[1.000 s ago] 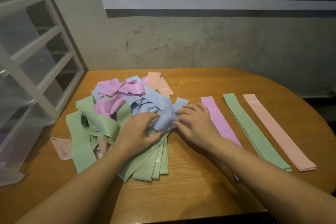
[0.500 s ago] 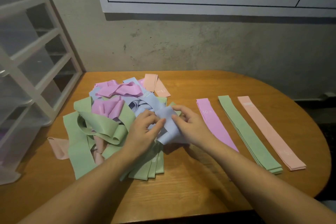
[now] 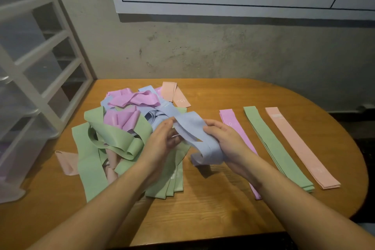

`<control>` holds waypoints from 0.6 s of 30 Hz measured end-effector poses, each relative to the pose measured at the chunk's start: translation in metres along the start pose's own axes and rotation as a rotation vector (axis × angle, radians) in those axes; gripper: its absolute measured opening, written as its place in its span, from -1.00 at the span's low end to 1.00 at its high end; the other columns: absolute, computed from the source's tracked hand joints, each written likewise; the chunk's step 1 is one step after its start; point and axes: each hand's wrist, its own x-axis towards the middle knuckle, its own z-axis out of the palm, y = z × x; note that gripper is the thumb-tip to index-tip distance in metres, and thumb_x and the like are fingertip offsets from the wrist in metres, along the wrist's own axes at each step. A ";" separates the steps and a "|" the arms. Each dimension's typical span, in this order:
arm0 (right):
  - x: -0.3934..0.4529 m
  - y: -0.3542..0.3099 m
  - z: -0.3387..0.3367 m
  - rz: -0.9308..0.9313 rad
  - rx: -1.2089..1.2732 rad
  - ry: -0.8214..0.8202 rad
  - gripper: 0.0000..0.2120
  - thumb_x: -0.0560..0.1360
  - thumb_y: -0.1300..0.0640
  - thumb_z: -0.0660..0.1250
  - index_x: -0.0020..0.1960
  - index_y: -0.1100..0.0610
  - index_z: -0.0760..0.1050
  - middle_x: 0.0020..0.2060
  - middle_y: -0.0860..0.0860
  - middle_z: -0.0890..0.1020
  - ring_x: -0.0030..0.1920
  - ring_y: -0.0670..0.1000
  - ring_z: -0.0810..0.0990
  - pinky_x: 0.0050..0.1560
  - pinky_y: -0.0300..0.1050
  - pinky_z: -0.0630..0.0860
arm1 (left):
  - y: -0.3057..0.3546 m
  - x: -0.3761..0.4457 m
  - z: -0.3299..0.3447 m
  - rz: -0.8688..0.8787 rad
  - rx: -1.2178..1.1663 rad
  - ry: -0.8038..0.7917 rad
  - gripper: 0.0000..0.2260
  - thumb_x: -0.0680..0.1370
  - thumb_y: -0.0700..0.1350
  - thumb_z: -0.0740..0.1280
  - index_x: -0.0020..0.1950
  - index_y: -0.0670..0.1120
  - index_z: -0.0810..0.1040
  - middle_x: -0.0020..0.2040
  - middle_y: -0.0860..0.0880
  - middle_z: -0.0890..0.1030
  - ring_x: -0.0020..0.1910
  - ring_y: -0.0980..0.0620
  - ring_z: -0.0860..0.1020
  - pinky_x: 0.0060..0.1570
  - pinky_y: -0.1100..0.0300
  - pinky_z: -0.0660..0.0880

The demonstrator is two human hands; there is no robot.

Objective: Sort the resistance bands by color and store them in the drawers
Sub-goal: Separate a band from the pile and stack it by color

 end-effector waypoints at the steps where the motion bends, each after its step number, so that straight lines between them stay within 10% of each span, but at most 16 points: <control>1: -0.001 0.001 -0.001 0.015 -0.021 -0.003 -0.85 0.63 0.22 0.28 0.13 0.14 0.61 -0.10 0.02 0.73 -0.20 -0.05 0.68 -0.26 -0.22 0.56 | 0.002 -0.001 0.000 -0.008 -0.021 -0.020 -0.74 0.71 -0.06 0.15 0.28 -0.04 0.56 0.22 -0.08 0.66 0.08 -0.05 0.66 0.07 0.08 0.57; 6: -0.006 0.010 -0.004 0.065 -0.199 -0.061 -0.89 0.62 0.13 0.30 -0.03 0.02 0.59 -0.13 -0.01 0.67 -0.13 -0.03 0.58 -0.21 -0.16 0.44 | 0.008 -0.012 0.007 0.059 0.007 -0.019 -0.69 0.63 -0.21 0.30 0.34 0.03 0.48 0.20 -0.05 0.64 0.09 -0.02 0.63 0.02 0.04 0.56; 10: -0.011 0.007 -0.007 0.044 -0.203 -0.061 -0.86 0.63 0.17 0.25 -0.04 0.05 0.56 -0.14 -0.01 0.63 -0.09 -0.01 0.57 -0.12 -0.14 0.48 | 0.009 -0.017 0.009 0.185 0.162 -0.003 -0.60 0.59 -0.33 0.33 0.24 0.14 0.48 0.14 0.22 0.59 0.07 0.38 0.54 0.03 0.35 0.52; 18: -0.015 -0.008 -0.015 0.066 -0.087 -0.108 -0.60 0.48 -0.22 0.27 -0.02 0.13 0.51 -0.21 0.08 0.58 -0.16 0.05 0.54 -0.08 -0.07 0.45 | 0.012 -0.025 0.010 0.394 0.565 -0.056 -0.51 0.54 -0.31 0.31 0.18 0.32 0.47 0.14 0.38 0.57 0.18 0.25 0.55 0.21 0.25 0.46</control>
